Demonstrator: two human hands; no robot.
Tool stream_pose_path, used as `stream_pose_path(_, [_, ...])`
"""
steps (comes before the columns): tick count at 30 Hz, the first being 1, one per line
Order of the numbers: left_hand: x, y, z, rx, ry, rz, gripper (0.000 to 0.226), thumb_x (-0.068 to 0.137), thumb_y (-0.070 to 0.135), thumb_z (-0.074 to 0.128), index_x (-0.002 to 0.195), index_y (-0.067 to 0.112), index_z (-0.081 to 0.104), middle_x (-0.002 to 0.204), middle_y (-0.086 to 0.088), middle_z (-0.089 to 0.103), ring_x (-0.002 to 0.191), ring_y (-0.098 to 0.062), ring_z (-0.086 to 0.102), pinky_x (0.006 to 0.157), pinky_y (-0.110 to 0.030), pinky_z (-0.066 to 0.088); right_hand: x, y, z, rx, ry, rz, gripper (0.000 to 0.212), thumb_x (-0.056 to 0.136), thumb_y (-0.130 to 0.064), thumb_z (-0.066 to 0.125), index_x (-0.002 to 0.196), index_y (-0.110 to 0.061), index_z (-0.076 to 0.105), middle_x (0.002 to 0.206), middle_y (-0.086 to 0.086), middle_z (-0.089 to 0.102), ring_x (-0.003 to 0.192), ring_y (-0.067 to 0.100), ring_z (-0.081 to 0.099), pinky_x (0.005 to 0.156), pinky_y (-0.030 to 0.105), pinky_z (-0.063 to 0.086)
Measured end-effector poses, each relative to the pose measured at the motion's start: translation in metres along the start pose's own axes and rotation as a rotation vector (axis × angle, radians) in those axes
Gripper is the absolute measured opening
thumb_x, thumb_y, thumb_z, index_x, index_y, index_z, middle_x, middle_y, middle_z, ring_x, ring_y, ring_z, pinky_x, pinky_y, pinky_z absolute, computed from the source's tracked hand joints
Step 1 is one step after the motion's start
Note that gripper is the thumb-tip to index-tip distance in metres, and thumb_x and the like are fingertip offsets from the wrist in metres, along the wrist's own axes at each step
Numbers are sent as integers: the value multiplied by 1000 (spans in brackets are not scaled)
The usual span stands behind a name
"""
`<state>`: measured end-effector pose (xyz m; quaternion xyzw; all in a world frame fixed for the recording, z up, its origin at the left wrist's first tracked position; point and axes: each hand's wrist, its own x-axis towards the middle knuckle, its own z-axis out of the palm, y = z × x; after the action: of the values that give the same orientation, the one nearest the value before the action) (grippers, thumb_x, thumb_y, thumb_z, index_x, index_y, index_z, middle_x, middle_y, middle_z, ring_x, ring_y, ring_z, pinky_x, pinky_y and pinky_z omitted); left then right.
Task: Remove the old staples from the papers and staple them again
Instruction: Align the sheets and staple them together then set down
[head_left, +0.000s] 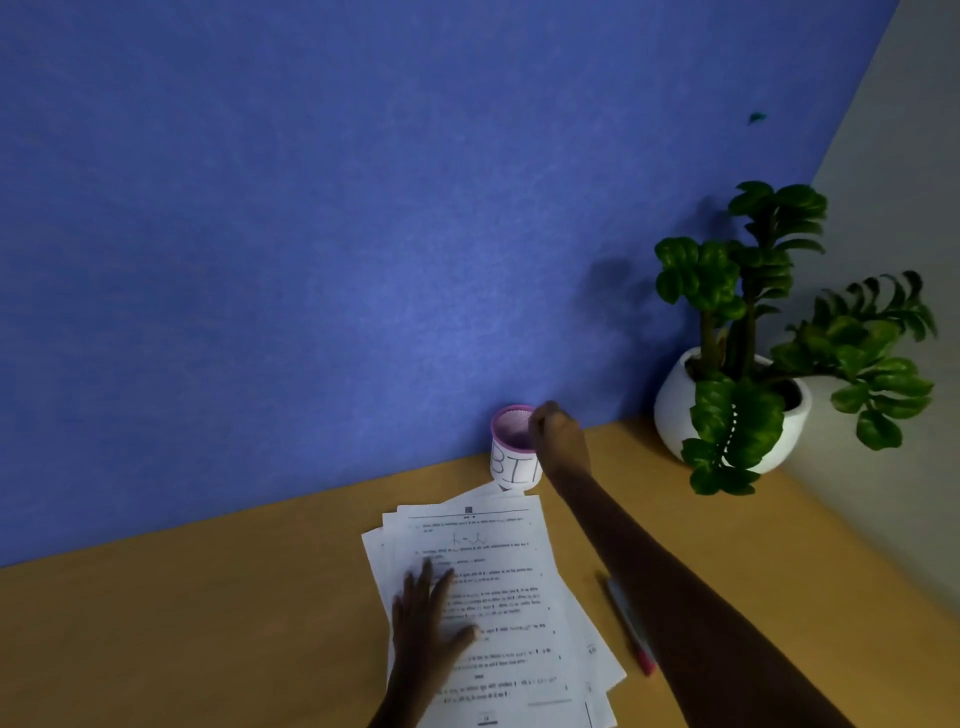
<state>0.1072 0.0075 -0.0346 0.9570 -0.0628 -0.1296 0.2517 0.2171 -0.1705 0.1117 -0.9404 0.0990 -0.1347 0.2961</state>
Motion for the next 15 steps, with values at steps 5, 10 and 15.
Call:
stream_pose_path(5, [1,-2,1,-10,8,2,74,88,48,48,146,25,8,157,-7,-17,146,-27,-12,117,-40,-1,23,-8,2,-128,-26,14,23,91,-6,46,108,6,55,112,26,62,104,38,58,83,38,48])
stream_pose_path(10, [-1,-1,-1,-47,30,15,73,88,47,50,145,24,12,157,-7,-15,146,-27,-12,117,-38,-3,22,-5,4,-49,50,67,24,92,-8,40,104,9,52,106,28,63,96,39,60,72,36,45])
stream_pose_path(15, [-4,3,-6,-100,63,15,65,88,39,52,144,22,22,158,-6,-8,146,-25,-8,117,-36,-3,-14,20,6,19,13,61,23,91,-11,47,95,9,59,98,27,66,84,34,60,65,29,37])
